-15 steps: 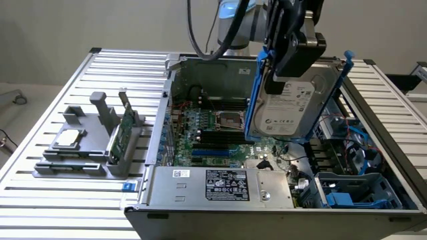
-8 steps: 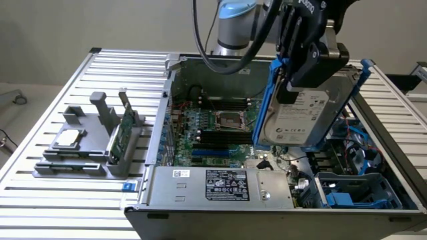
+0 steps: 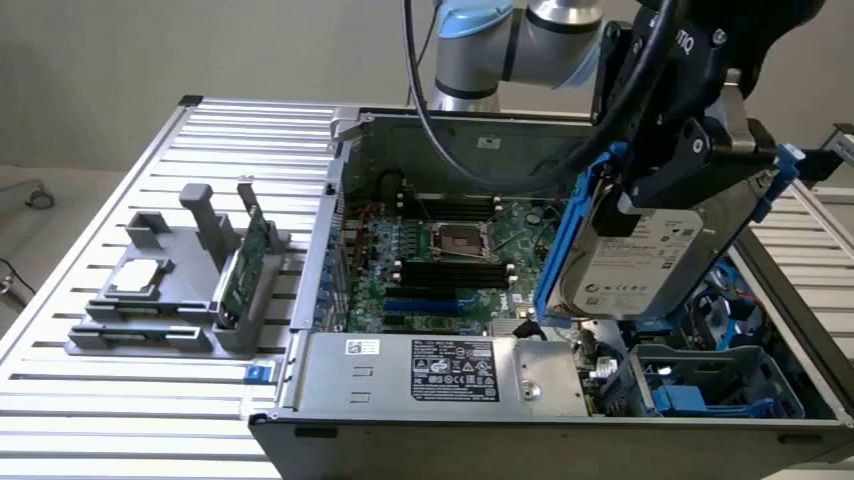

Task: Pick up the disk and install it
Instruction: 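Pick up the disk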

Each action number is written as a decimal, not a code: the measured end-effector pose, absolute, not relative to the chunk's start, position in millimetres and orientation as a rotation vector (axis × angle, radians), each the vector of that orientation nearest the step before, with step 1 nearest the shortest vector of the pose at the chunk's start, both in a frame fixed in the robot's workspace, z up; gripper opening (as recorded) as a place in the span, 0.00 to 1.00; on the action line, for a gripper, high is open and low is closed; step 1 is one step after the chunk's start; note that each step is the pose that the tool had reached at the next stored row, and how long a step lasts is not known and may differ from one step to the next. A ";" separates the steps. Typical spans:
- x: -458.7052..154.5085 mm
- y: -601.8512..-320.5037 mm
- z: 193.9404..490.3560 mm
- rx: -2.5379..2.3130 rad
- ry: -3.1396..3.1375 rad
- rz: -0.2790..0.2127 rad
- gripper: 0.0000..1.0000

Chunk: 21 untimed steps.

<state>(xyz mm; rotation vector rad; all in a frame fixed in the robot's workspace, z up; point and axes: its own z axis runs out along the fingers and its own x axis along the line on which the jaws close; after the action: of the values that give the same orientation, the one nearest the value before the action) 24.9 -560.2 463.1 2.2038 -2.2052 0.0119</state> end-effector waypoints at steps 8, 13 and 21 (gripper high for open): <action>57.9 -572.6 459.3 2.204 -2.205 0.012 0.32; 80.7 -572.7 455.2 2.204 -2.205 0.012 0.32; 98.8 -575.6 444.6 2.202 -2.204 0.009 0.32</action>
<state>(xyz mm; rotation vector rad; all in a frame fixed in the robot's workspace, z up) 98.8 -575.6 444.6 2.2021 -2.2035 0.0091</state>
